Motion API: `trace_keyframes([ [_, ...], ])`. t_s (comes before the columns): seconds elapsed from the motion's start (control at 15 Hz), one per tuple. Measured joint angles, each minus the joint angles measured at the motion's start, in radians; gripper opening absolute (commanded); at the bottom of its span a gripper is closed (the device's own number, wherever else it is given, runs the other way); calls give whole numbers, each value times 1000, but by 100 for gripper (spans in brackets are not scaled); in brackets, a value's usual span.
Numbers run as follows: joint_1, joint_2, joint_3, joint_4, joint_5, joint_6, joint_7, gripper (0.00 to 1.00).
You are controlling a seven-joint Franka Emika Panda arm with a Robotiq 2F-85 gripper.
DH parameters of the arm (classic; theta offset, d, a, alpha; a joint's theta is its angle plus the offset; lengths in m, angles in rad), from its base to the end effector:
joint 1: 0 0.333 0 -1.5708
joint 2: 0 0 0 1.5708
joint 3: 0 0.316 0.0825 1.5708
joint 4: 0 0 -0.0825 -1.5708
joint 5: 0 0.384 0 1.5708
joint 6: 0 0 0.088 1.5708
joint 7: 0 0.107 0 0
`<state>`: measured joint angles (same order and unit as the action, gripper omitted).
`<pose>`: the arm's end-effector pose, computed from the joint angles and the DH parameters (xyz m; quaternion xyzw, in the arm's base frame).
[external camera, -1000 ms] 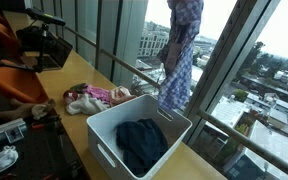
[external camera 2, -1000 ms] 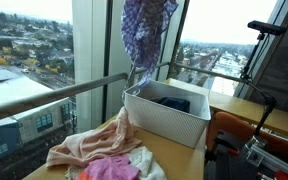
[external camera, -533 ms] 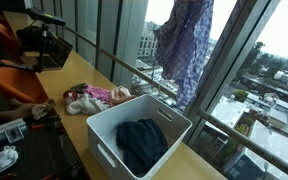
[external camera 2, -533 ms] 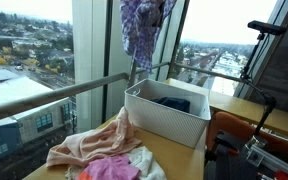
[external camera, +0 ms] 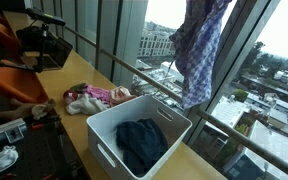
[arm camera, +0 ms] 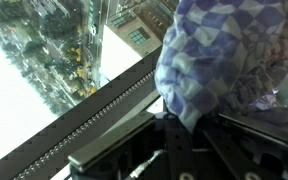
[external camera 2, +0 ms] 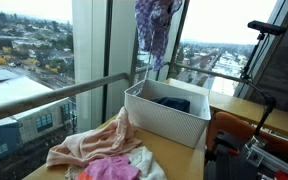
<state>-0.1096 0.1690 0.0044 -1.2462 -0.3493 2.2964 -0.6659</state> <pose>0.6350 -0.0749 0.7727 0.8426 0.2932 0.3266 0.3122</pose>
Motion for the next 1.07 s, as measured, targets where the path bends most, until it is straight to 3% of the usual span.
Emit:
trace_keyframes([
  [1.07,-16,-5,0,-46,5,-1,9,1],
])
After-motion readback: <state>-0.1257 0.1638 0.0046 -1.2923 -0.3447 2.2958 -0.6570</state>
